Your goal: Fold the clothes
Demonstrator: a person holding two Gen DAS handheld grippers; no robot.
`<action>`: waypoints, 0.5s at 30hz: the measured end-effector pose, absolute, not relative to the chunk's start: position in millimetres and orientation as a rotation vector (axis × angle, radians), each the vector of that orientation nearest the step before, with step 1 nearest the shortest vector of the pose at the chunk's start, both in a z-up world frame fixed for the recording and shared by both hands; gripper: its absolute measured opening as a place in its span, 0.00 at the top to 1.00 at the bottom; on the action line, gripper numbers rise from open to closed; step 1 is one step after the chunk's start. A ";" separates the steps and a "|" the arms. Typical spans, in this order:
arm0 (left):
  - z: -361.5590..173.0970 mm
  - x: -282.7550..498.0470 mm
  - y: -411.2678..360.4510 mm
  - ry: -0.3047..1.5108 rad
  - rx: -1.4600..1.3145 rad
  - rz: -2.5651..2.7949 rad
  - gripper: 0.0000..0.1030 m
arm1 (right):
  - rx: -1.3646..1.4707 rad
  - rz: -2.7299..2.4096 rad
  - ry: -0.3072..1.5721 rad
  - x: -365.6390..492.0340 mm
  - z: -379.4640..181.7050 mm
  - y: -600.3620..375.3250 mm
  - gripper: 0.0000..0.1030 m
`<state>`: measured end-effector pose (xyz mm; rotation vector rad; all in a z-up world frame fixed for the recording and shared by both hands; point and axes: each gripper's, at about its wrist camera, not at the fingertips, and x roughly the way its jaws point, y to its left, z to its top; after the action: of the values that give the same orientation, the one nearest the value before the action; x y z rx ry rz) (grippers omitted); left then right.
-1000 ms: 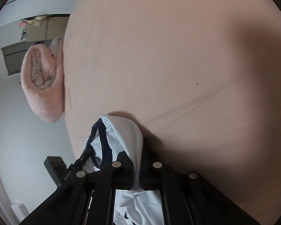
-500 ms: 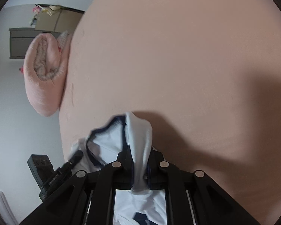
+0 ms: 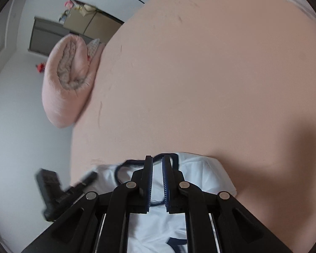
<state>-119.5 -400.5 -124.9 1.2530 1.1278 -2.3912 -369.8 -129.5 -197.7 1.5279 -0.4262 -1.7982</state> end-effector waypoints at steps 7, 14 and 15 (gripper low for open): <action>-137.0 -126.5 -401.6 1.374 1.290 -2.339 0.91 | 1.684 -1.757 -0.417 -364.8 -227.8 -110.8 0.33; -134.6 -132.6 -406.8 1.441 1.272 -2.281 0.00 | 1.748 -1.665 -0.722 -369.4 -261.6 -56.5 0.29; -133.6 -132.3 -406.5 1.451 1.270 -2.285 0.00 | 1.761 -1.644 -0.767 -368.9 -268.4 -49.8 0.29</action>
<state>-132.3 -406.5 -133.6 1.2699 1.4508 -2.2854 -368.9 -49.8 -268.3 1.7612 -0.7673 -1.6443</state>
